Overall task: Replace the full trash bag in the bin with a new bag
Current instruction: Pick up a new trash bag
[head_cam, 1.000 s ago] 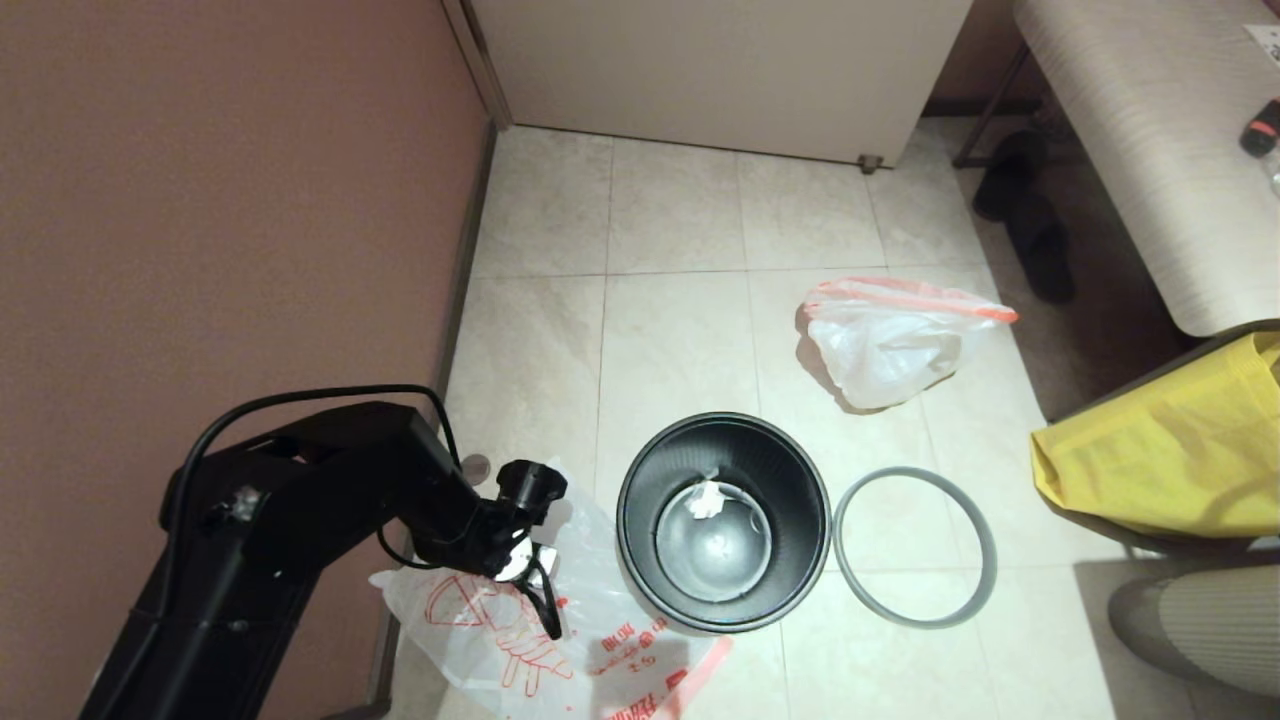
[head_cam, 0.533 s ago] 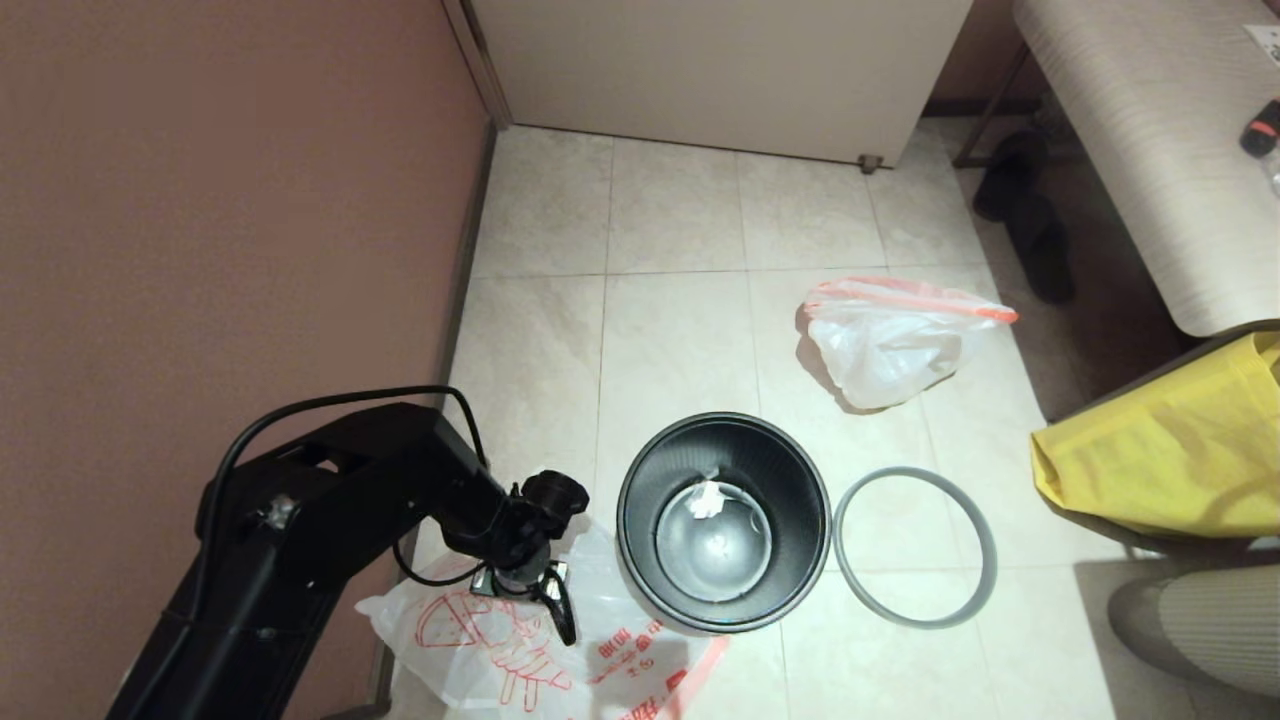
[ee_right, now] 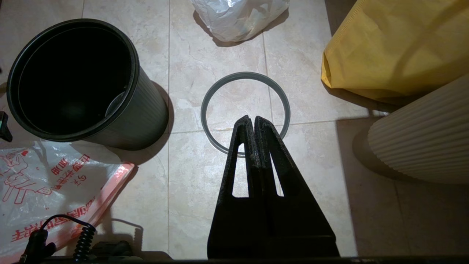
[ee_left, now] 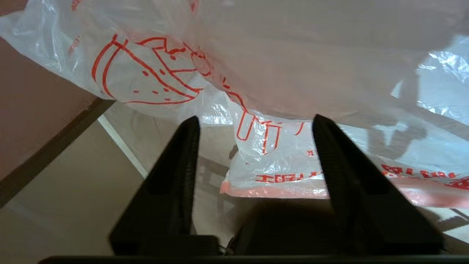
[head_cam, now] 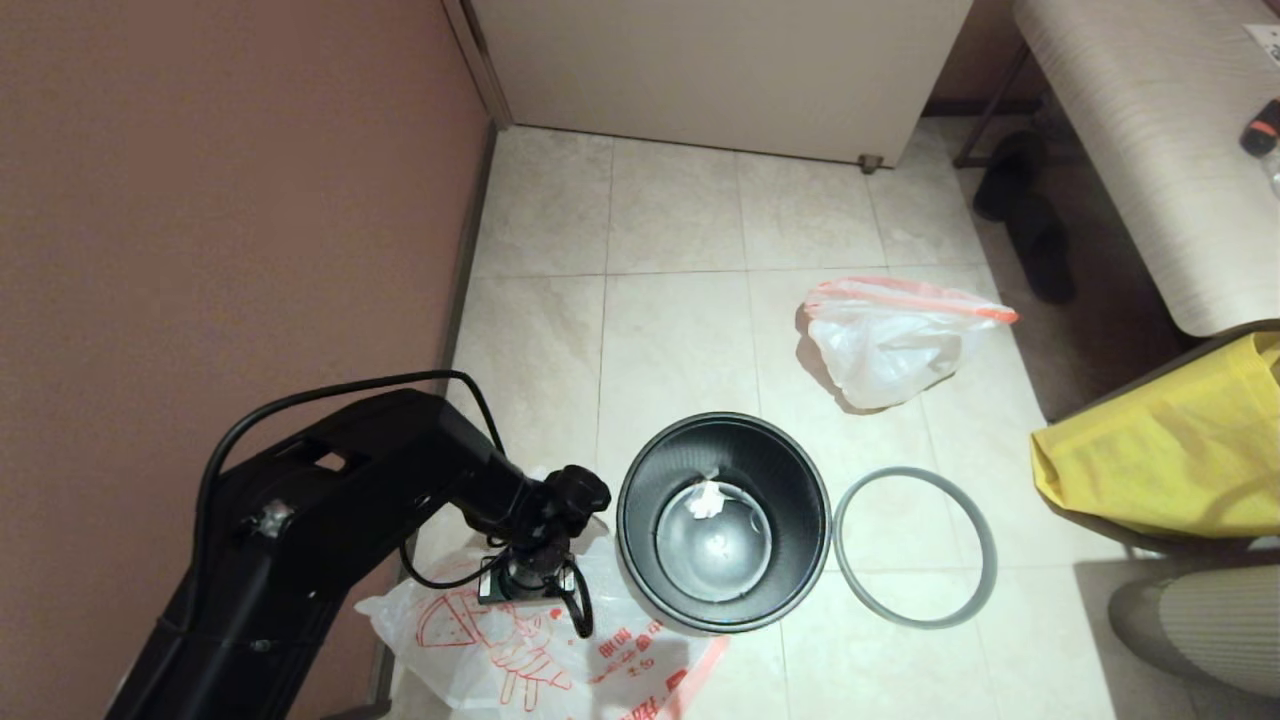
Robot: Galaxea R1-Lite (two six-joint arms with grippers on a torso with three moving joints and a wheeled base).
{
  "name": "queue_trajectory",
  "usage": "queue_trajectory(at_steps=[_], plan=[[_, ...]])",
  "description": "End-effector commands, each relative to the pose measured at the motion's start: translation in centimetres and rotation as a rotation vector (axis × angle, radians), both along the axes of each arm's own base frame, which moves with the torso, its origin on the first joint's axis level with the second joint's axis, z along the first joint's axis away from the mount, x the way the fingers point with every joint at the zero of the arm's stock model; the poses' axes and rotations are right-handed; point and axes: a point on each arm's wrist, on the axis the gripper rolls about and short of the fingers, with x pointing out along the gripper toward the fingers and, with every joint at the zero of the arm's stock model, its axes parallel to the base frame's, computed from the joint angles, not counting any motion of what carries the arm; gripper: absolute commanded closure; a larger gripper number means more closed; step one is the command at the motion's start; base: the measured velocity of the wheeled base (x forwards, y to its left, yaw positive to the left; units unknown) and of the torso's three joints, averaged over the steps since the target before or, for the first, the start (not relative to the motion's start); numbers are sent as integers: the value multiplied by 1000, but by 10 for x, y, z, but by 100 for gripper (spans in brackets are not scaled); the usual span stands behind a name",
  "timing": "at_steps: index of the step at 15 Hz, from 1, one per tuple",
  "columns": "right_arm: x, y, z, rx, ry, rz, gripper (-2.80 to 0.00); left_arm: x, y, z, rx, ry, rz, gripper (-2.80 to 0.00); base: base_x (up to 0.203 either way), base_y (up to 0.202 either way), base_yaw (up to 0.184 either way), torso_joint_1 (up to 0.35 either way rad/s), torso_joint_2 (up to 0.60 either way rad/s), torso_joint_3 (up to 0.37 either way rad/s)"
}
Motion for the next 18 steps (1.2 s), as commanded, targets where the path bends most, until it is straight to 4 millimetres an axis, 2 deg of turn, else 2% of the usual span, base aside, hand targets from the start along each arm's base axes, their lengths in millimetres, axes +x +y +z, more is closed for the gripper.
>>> queue_trajectory(at_steps=[1, 5, 9, 11, 14, 17, 18], plan=[[0, 0, 0, 0, 1, 0, 0, 9, 3, -8, 0, -1, 28, -280, 0, 0, 0, 0, 0, 0], [0, 0, 0, 0, 1, 0, 0, 11, 6, -30, 37, 12, 67, -280, 0, 0, 0, 0, 0, 0], [0, 0, 0, 0, 1, 0, 0, 12, -1, -46, 58, 13, 60, -280, 0, 0, 0, 0, 0, 0], [0, 0, 0, 0, 1, 0, 0, 19, 0, -60, 87, 2, 72, -280, 0, 0, 0, 0, 0, 0], [0, 0, 0, 0, 1, 0, 0, 25, -1, -66, 98, -8, 72, -280, 0, 0, 0, 0, 0, 0], [0, 0, 0, 0, 1, 0, 0, 25, -1, -74, 129, 60, 62, -280, 0, 0, 0, 0, 0, 0], [0, 0, 0, 0, 1, 0, 0, 24, -1, -76, 142, 91, 63, -197, 0, 0, 0, 0, 0, 0]])
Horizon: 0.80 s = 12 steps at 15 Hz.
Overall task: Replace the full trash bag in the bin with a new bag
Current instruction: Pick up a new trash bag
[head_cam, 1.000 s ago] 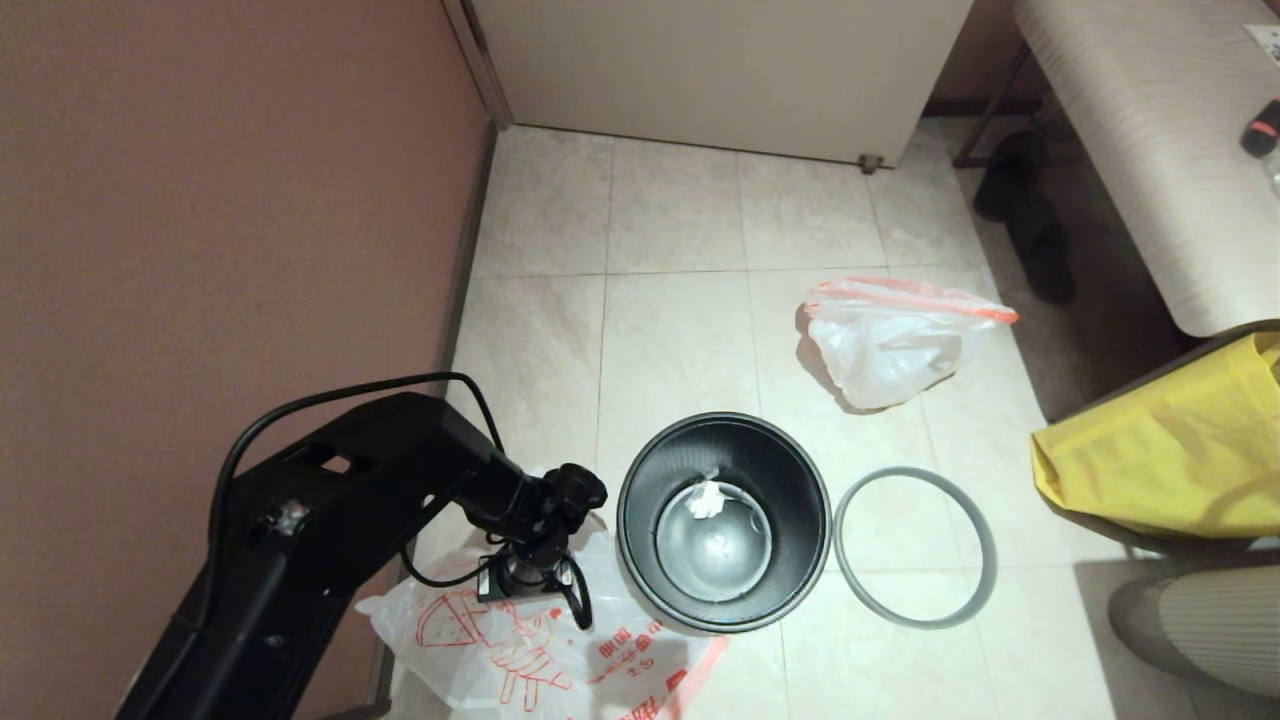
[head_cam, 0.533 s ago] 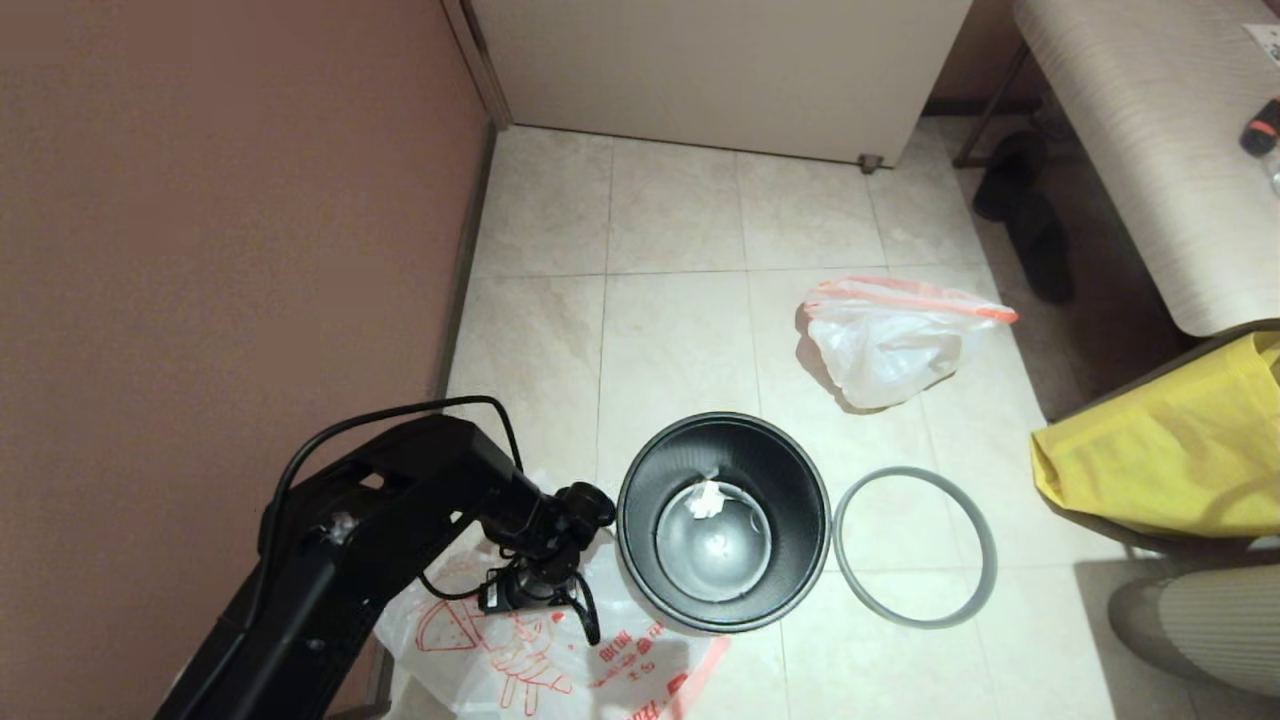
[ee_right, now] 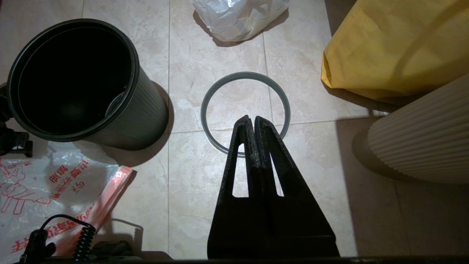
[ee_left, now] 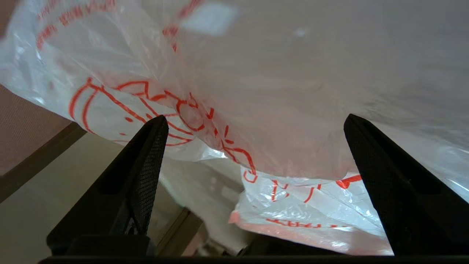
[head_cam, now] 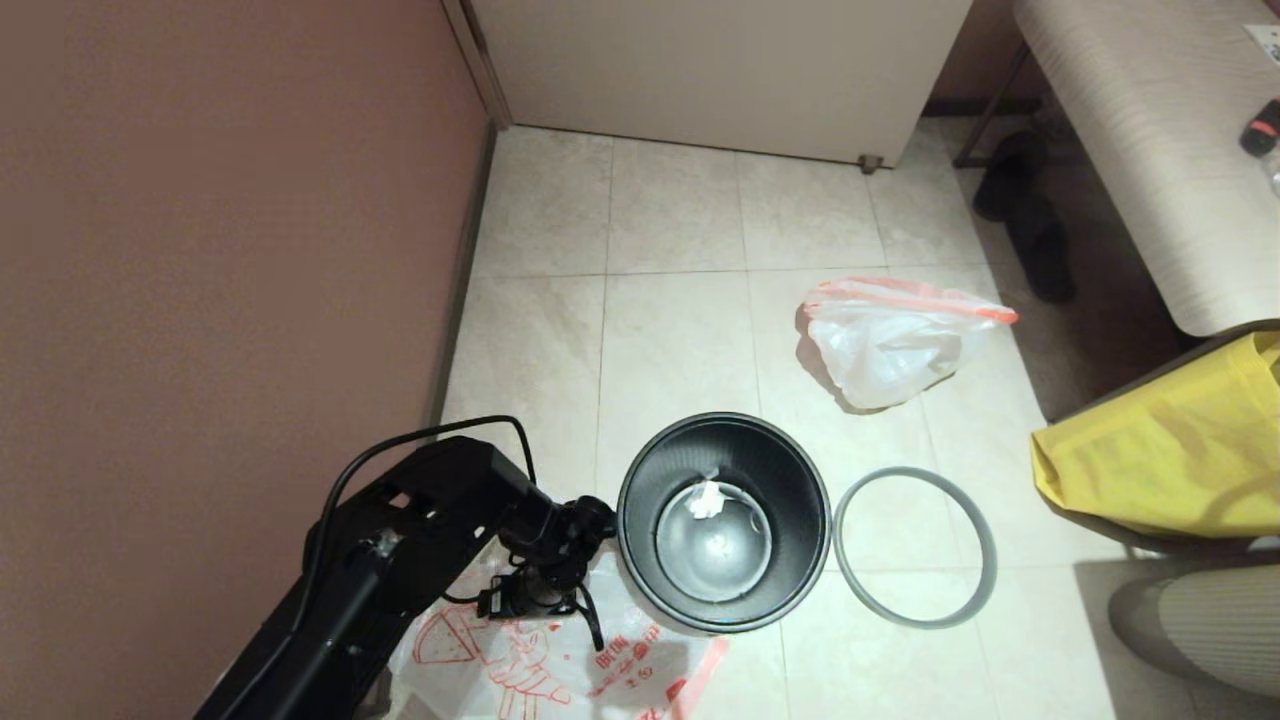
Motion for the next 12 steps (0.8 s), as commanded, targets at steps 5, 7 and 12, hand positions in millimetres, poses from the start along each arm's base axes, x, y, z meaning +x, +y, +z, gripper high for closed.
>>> queue_trajectory(at_steps=[5, 7, 12], plan=[[0, 0, 0, 0, 1, 0, 0, -2, 1, -10, 21, 47, 4, 0, 0, 0, 0, 0, 0, 0], [0, 0, 0, 0, 1, 1, 0, -2, 0, -11, 22, 49, 2, 0, 0, 0, 0, 0, 0, 0], [0, 0, 0, 0, 1, 0, 0, 0, -1, -5, 12, 30, 6, 0, 0, 0, 0, 0, 0, 0]])
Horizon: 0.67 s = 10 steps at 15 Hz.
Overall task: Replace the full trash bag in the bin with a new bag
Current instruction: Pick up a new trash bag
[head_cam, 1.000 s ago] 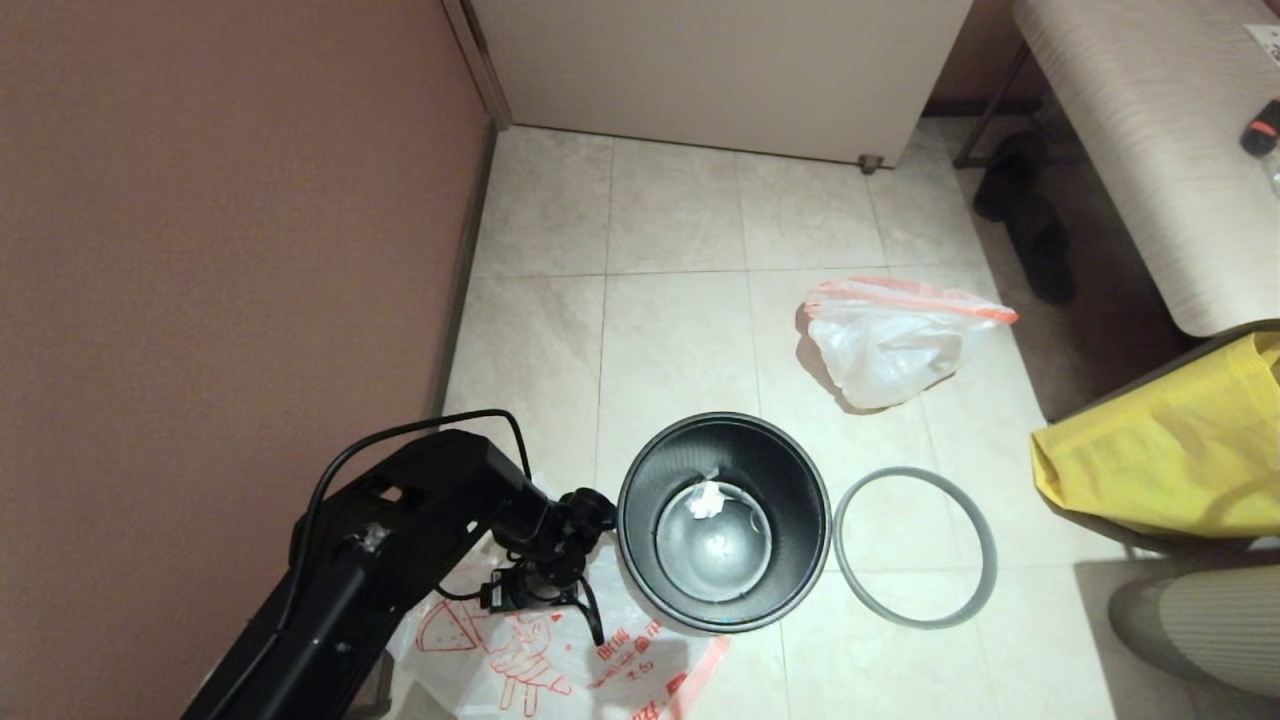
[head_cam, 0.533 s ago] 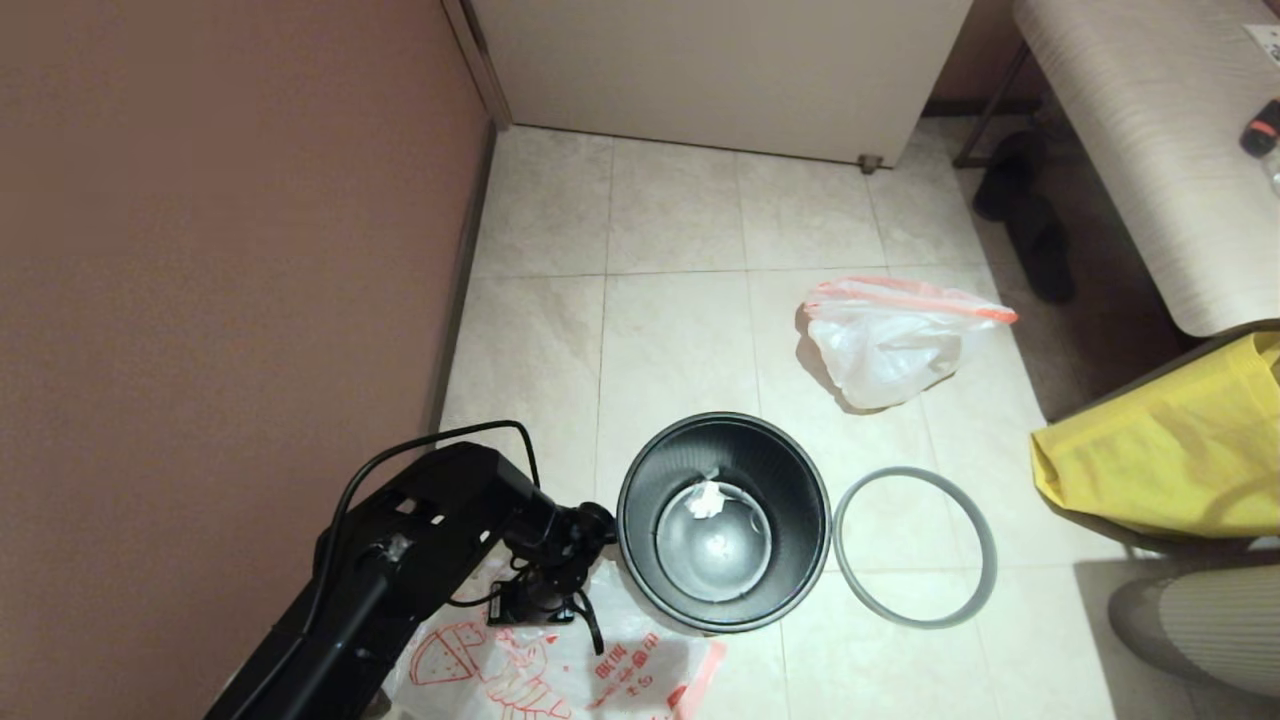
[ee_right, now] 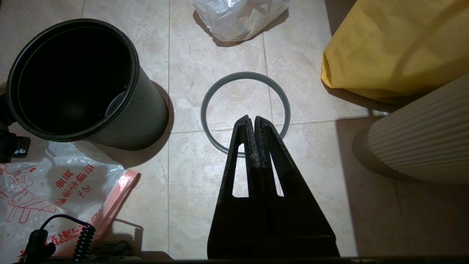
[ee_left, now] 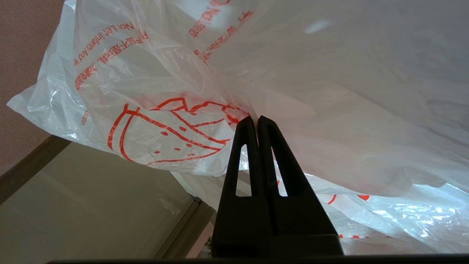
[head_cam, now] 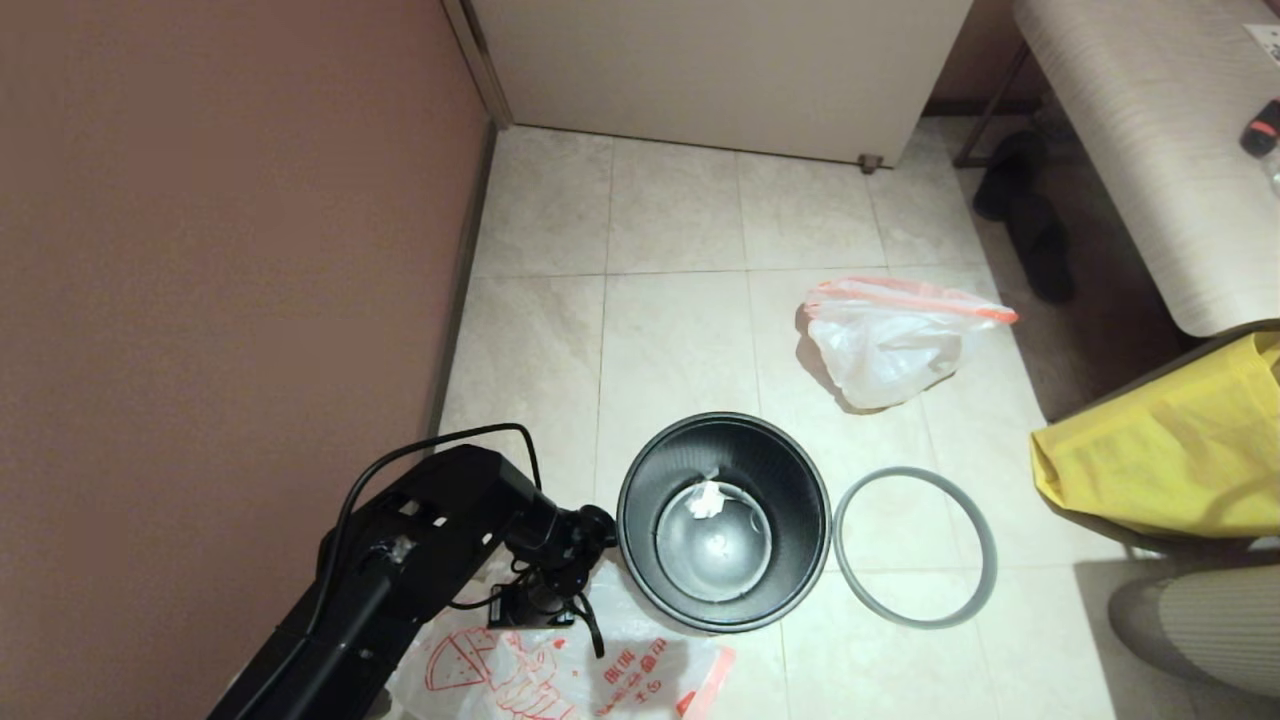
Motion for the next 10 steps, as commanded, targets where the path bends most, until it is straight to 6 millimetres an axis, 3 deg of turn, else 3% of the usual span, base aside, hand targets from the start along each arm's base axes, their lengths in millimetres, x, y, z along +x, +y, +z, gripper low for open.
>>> queue_trajectory(at_steps=[1, 3, 5, 8, 9, 10], plan=[[0, 0, 0, 0, 1, 0, 0, 3, -2, 9, -10, -33, 8, 0, 0, 0, 0, 0, 0, 0], [0, 0, 0, 0, 1, 0, 0, 9, -6, 31, -50, -111, 34, 0, 0, 0, 0, 0, 0, 0], [0, 0, 0, 0, 1, 0, 0, 2, -18, 61, -89, -176, 105, 0, 0, 0, 0, 0, 0, 0], [0, 0, 0, 0, 1, 0, 0, -8, -20, 61, -82, -153, 181, 0, 0, 0, 0, 0, 0, 0], [0, 0, 0, 0, 1, 0, 0, -10, -18, 55, -81, -138, 193, -280, 0, 0, 0, 0, 0, 0], [0, 0, 0, 0, 1, 1, 0, -11, -18, 52, -80, -132, 202, -280, 0, 0, 0, 0, 0, 0]])
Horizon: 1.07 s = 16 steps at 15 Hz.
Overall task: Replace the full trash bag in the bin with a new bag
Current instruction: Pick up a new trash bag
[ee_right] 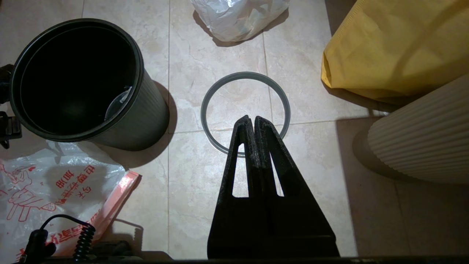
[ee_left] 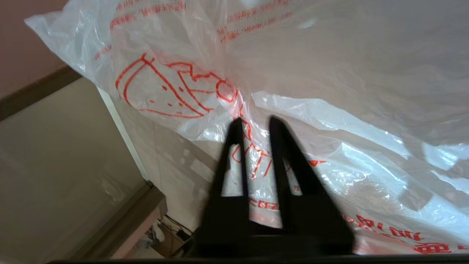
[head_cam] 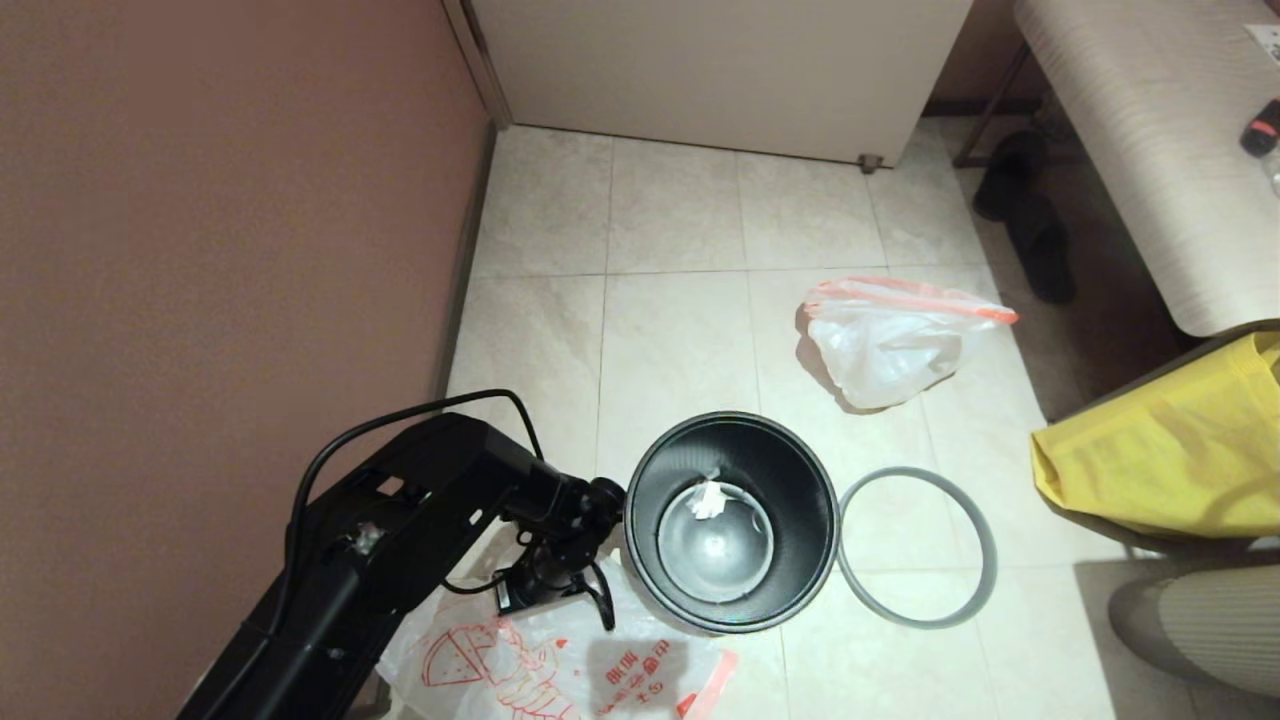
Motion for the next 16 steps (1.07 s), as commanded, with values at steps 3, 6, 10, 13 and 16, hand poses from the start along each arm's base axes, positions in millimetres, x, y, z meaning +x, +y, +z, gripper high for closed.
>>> queue_trajectory(at_steps=[3, 6, 10, 13, 16], plan=[[0, 0, 0, 0, 1, 0, 0, -10, 5, -11, 23, 42, 16, -280, 0, 0, 0, 0, 0, 0], [0, 0, 0, 0, 1, 0, 0, 8, -5, 6, -34, -37, -13, -280, 0, 0, 0, 0, 0, 0], [0, 0, 0, 0, 1, 0, 0, 33, -23, 36, -104, -178, -42, -280, 0, 0, 0, 0, 0, 0], [0, 0, 0, 0, 1, 0, 0, 46, -25, 34, -124, -251, -61, -280, 0, 0, 0, 0, 0, 0], [0, 0, 0, 0, 1, 0, 0, 62, -17, 16, -109, -333, -86, -280, 0, 0, 0, 0, 0, 0]])
